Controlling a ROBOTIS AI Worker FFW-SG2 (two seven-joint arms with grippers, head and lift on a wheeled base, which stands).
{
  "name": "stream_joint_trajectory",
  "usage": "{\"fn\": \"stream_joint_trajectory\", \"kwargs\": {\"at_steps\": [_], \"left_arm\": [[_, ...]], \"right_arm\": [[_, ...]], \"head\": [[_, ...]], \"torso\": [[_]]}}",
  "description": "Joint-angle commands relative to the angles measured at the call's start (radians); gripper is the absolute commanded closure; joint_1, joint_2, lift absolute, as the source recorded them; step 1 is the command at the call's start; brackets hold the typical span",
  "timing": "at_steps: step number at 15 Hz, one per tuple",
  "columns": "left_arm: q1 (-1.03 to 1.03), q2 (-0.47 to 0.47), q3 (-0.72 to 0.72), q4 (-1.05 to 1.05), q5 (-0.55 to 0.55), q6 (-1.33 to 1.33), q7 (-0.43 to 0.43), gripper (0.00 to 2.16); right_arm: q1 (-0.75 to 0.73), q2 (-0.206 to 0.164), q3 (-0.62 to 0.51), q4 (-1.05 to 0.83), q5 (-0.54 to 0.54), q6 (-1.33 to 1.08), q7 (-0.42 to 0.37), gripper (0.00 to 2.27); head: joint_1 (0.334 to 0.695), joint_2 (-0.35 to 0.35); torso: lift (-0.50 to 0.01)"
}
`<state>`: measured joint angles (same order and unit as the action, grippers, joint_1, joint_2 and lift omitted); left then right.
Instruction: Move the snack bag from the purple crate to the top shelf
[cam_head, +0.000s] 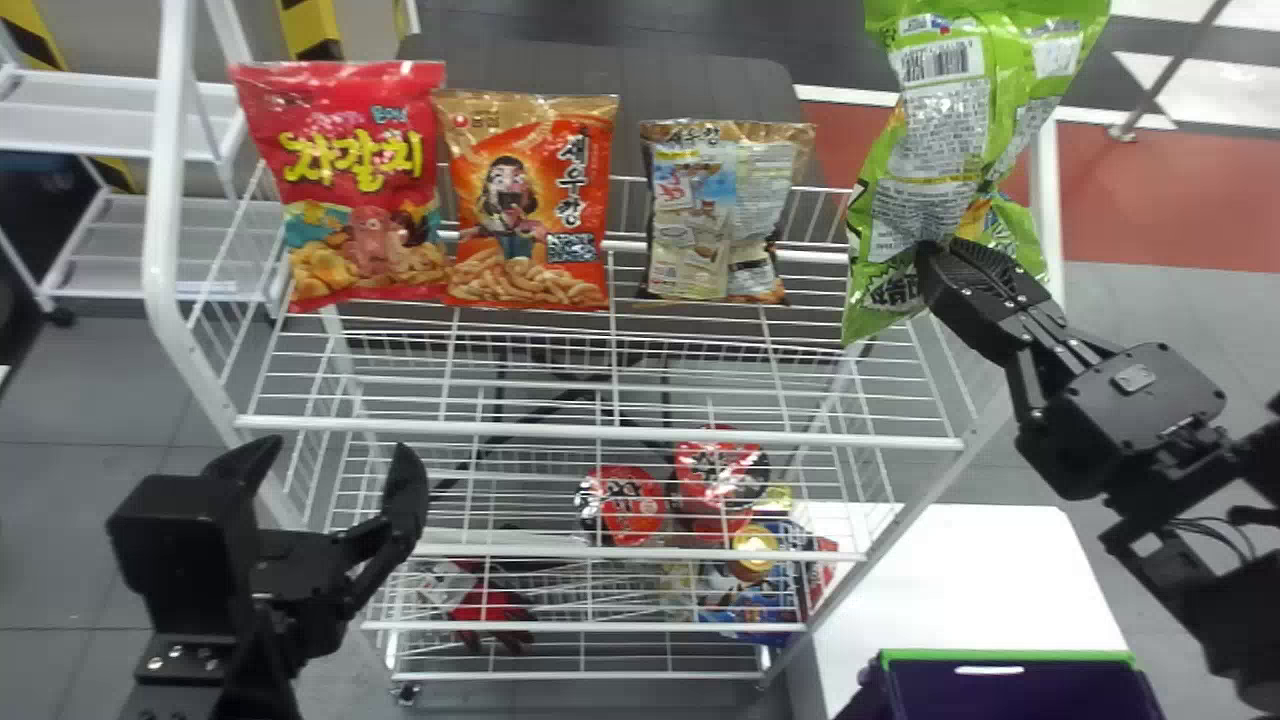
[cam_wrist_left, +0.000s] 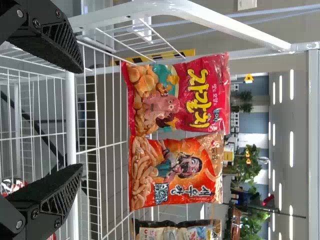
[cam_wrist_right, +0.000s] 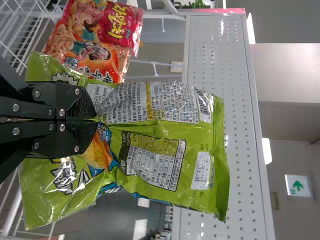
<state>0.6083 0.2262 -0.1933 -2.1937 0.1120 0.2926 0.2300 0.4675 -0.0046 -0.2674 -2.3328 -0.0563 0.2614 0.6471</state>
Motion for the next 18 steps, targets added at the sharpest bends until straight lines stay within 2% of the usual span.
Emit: {"fn": "stream_joint_trajectory", "kwargs": {"at_steps": [1, 2, 6, 12, 18], "left_arm": [[0.001, 0.002, 0.002, 0.000, 0.000, -0.002, 0.000, 0.16], [0.001, 0.002, 0.002, 0.000, 0.000, -0.002, 0.000, 0.16], [0.002, 0.004, 0.005, 0.012, 0.000, -0.002, 0.000, 0.16], [0.019, 0.005, 0.011, 0.015, 0.000, -0.042, 0.000, 0.16], [0.031, 0.008, 0.020, 0.023, 0.000, -0.063, -0.001, 0.16]], "right_arm": [[-0.038, 0.006, 0.091, 0.081, 0.079, -0.017, -0.043, 1.98], [-0.063, 0.006, 0.103, 0.141, 0.087, -0.056, -0.090, 1.98], [-0.150, 0.006, 0.112, 0.362, 0.061, -0.222, -0.142, 1.98], [-0.222, 0.006, 0.135, 0.601, 0.058, -0.504, -0.342, 1.98], [-0.302, 0.006, 0.111, 0.822, 0.052, -0.655, -0.408, 1.98]], "head": [[0.695, -0.076], [0.695, -0.056], [0.695, -0.027], [0.695, -0.061], [0.695, -0.081]], "torso": [[0.000], [0.000], [0.000], [0.000], [0.000]]}}
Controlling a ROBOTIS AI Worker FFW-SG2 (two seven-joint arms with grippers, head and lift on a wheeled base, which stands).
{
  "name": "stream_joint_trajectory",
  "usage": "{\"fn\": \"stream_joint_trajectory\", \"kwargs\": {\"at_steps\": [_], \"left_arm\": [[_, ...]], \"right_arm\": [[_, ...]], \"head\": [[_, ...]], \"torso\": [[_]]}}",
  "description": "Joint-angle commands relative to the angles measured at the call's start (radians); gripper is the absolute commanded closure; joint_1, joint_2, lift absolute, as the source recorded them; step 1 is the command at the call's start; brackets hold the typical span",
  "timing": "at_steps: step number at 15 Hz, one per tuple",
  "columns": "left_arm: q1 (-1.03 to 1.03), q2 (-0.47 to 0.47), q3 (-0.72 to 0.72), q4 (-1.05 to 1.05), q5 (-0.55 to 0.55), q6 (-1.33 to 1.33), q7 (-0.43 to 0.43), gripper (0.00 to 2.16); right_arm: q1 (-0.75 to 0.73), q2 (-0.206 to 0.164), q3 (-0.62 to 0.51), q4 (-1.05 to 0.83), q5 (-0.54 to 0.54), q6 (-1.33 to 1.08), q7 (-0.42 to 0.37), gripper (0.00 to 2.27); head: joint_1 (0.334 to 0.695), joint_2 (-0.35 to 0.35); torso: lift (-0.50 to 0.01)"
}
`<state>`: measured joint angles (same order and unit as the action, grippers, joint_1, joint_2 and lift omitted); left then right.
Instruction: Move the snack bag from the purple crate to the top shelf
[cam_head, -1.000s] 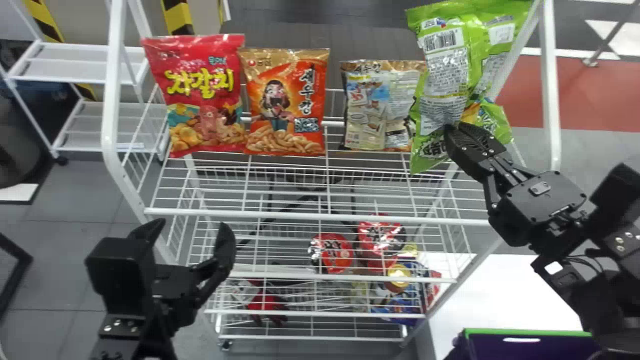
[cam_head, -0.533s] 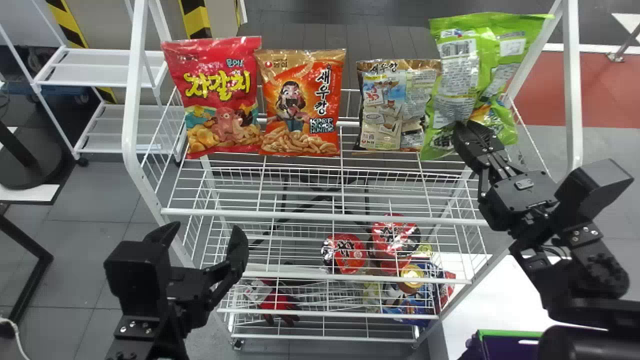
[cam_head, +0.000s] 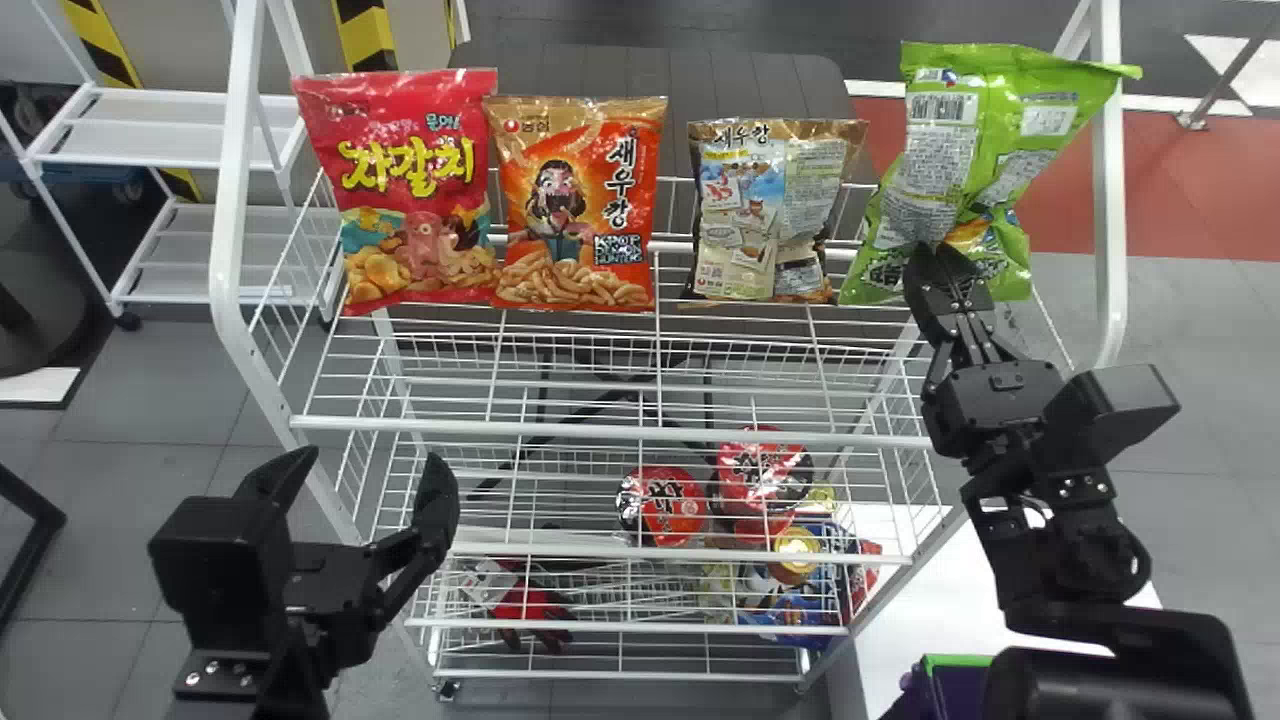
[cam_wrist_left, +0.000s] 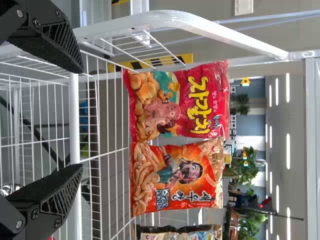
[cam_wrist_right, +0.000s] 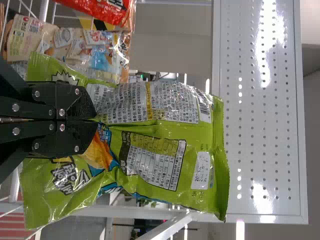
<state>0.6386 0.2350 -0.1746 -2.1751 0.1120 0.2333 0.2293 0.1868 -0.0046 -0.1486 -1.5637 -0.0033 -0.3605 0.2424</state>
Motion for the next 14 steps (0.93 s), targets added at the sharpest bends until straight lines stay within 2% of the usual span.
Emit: {"fn": "stream_joint_trajectory", "kwargs": {"at_steps": [1, 5, 14], "left_arm": [[0.003, 0.000, 0.000, 0.009, 0.000, -0.013, 0.001, 0.16], [0.007, 0.001, 0.004, 0.012, 0.002, -0.035, 0.001, 0.16], [0.019, 0.001, 0.004, 0.012, 0.002, -0.084, 0.001, 0.16]], "right_arm": [[-0.038, 0.005, -0.016, 0.088, -0.001, -0.051, -0.017, 1.98], [-0.105, 0.005, -0.028, 0.185, 0.002, -0.060, -0.026, 1.98], [-0.191, 0.005, -0.031, 0.283, 0.055, -0.042, -0.057, 1.98]], "head": [[0.695, -0.085], [0.695, -0.105], [0.695, -0.104]], "torso": [[0.000], [0.000], [0.000]]}}
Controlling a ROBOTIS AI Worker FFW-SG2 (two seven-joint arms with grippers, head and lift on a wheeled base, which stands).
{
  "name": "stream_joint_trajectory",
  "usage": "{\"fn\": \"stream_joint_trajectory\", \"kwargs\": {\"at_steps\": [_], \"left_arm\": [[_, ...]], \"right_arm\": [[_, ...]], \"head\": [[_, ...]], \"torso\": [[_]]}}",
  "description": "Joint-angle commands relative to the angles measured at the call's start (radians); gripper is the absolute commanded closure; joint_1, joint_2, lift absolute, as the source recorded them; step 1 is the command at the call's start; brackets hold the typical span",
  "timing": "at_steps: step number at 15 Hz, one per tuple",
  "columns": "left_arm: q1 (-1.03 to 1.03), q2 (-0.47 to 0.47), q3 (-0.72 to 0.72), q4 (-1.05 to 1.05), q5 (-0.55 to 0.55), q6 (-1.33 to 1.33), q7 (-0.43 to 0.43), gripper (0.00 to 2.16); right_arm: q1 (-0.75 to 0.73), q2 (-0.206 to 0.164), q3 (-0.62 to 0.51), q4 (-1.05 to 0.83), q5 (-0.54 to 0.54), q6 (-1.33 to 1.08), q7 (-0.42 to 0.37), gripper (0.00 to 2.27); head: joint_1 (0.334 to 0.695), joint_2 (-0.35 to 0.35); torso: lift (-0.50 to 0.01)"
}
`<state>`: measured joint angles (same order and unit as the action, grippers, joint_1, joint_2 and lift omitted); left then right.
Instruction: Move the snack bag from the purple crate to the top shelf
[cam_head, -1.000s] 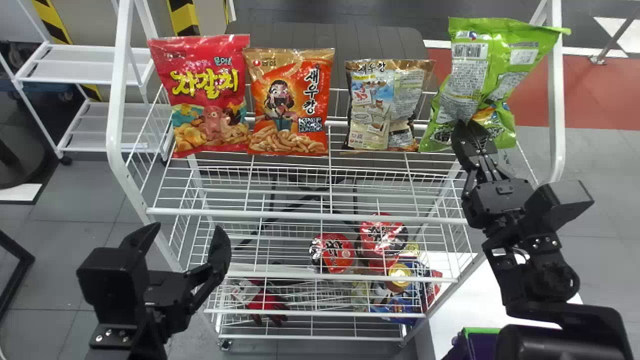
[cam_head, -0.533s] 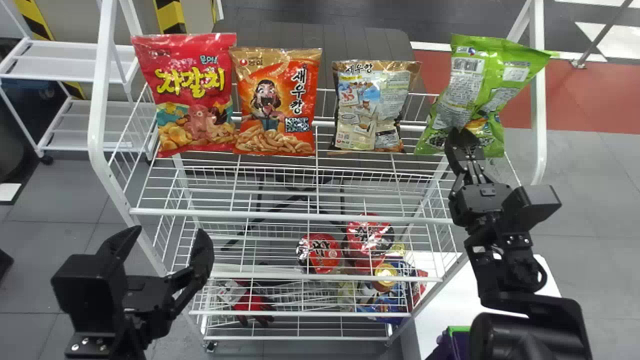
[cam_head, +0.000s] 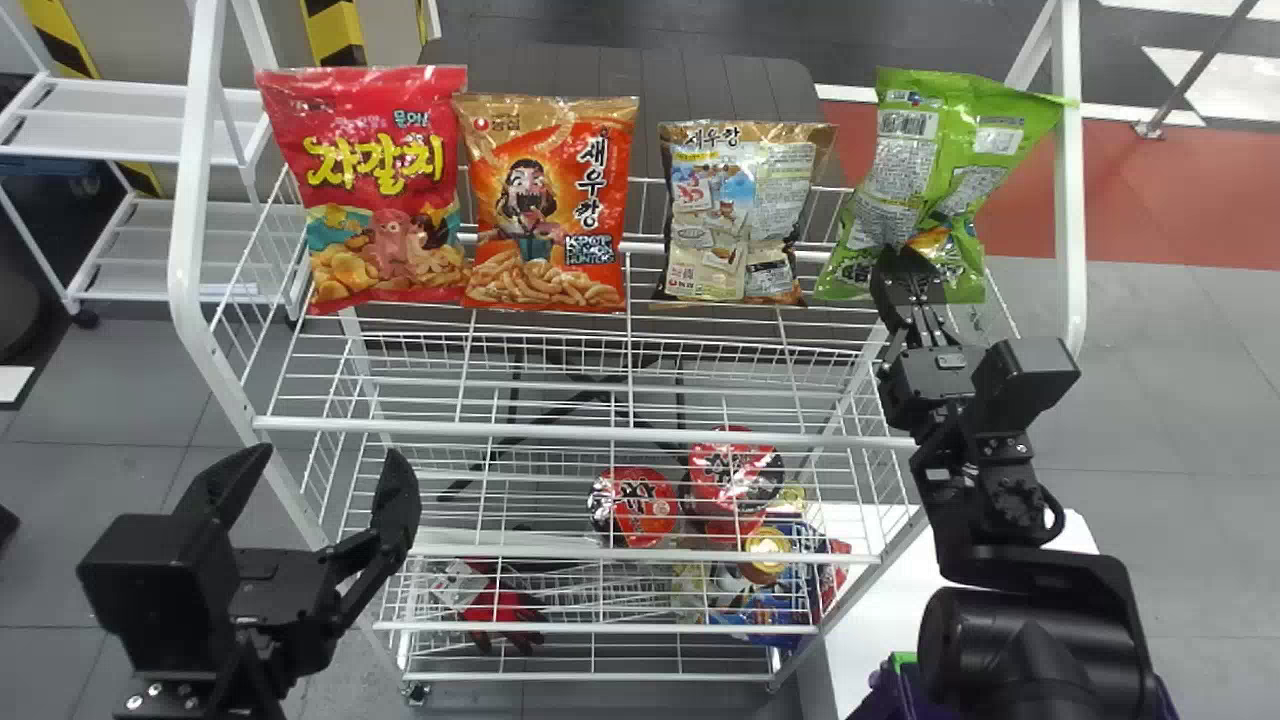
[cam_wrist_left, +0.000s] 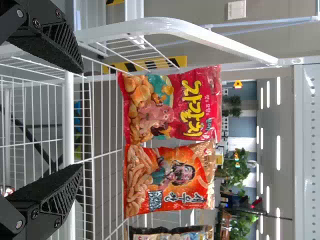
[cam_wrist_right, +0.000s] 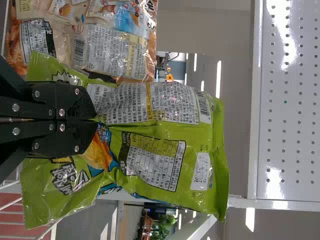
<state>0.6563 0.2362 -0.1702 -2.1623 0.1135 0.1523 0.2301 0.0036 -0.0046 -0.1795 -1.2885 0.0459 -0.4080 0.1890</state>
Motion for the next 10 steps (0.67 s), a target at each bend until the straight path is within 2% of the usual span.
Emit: {"fn": "stream_joint_trajectory", "kwargs": {"at_steps": [1, 10], "left_arm": [[0.002, 0.000, 0.000, 0.004, 0.000, -0.006, 0.000, 0.16], [0.003, 0.000, -0.002, 0.016, -0.006, -0.012, 0.000, 0.16]], "right_arm": [[-0.014, 0.005, 0.000, 0.008, 0.008, 0.018, -0.013, 1.98], [-0.076, 0.005, 0.002, 0.087, 0.028, 0.051, -0.029, 1.98]], "head": [[0.695, -0.105], [0.695, -0.105]], "torso": [[0.000], [0.000]]}}
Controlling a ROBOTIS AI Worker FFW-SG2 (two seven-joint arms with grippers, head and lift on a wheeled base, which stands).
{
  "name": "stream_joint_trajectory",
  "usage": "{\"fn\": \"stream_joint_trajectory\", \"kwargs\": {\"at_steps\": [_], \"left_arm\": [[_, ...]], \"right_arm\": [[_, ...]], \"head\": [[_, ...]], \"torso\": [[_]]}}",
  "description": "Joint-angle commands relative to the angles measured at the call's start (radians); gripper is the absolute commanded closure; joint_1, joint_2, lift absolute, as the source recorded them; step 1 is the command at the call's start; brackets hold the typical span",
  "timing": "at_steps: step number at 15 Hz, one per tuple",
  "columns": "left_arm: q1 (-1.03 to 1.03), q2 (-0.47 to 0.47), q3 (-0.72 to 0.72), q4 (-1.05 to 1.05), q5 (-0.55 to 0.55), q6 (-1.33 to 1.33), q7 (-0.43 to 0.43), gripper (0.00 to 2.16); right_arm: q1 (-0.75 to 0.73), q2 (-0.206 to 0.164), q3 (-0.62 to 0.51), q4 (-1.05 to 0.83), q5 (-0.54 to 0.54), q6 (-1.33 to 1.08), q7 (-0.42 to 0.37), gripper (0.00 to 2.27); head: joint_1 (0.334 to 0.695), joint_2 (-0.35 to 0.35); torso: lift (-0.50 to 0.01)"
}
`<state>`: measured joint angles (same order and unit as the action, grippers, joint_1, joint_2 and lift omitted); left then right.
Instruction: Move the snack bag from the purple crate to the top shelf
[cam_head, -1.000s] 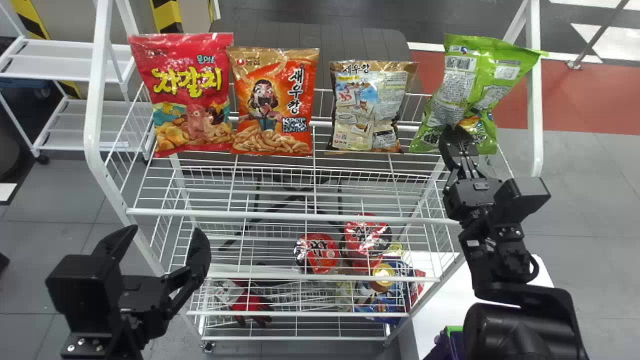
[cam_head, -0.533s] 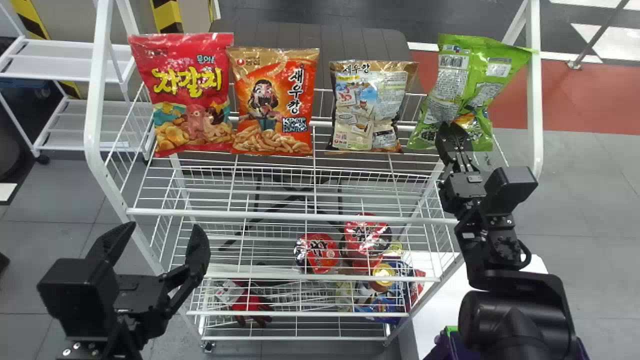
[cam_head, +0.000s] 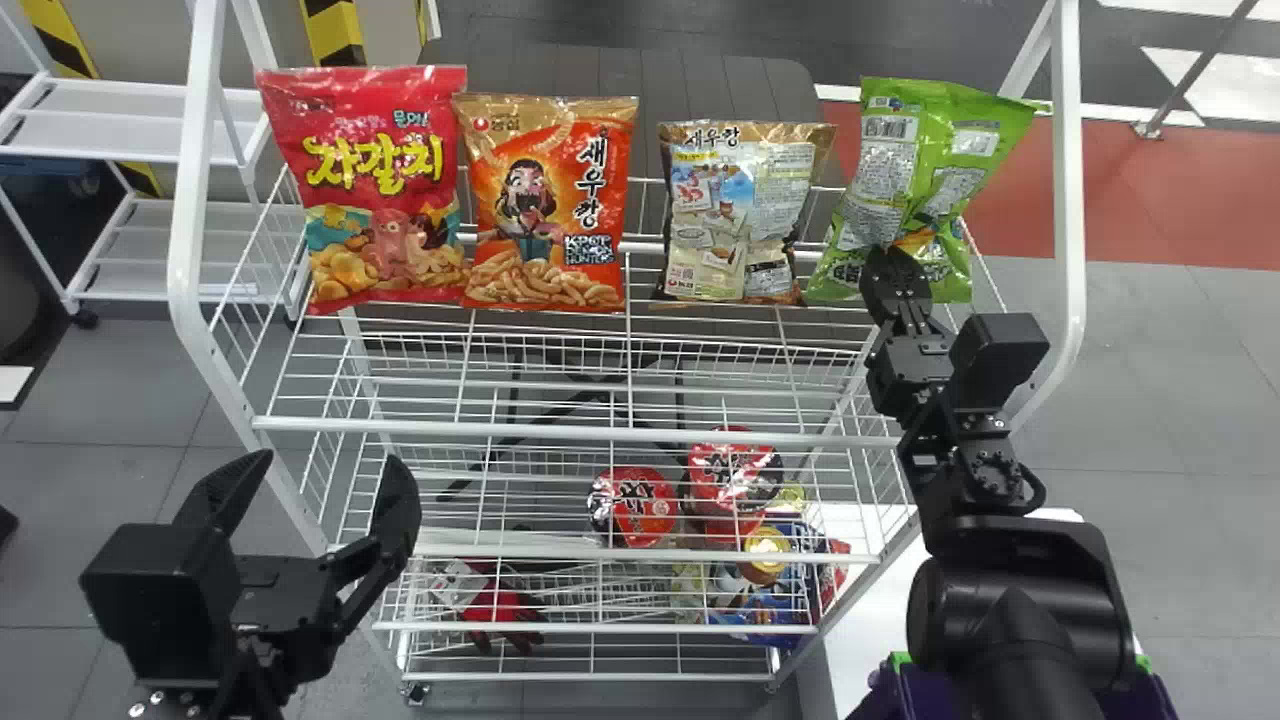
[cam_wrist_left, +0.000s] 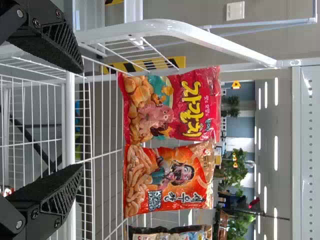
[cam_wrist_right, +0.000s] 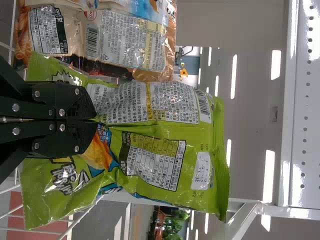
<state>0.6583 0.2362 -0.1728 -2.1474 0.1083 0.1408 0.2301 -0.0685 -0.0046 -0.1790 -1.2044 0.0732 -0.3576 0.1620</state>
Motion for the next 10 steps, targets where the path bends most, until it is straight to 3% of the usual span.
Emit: {"fn": "stream_joint_trajectory", "kwargs": {"at_steps": [1, 4, 10], "left_arm": [[0.003, 0.002, 0.001, 0.001, -0.001, 0.000, 0.002, 0.16], [0.009, 0.009, 0.001, 0.001, -0.009, -0.016, 0.006, 0.16], [0.012, 0.009, -0.008, 0.006, -0.010, -0.059, 0.006, 0.16]], "right_arm": [[-0.005, 0.005, 0.003, 0.006, 0.011, 0.001, -0.012, 1.98], [-0.014, 0.005, 0.009, 0.028, 0.049, 0.001, -0.068, 1.98], [-0.057, 0.005, 0.001, 0.097, 0.080, -0.005, -0.085, 1.98]], "head": [[0.695, -0.105], [0.695, -0.107], [0.695, -0.110]], "torso": [[0.000], [0.000], [0.000]]}}
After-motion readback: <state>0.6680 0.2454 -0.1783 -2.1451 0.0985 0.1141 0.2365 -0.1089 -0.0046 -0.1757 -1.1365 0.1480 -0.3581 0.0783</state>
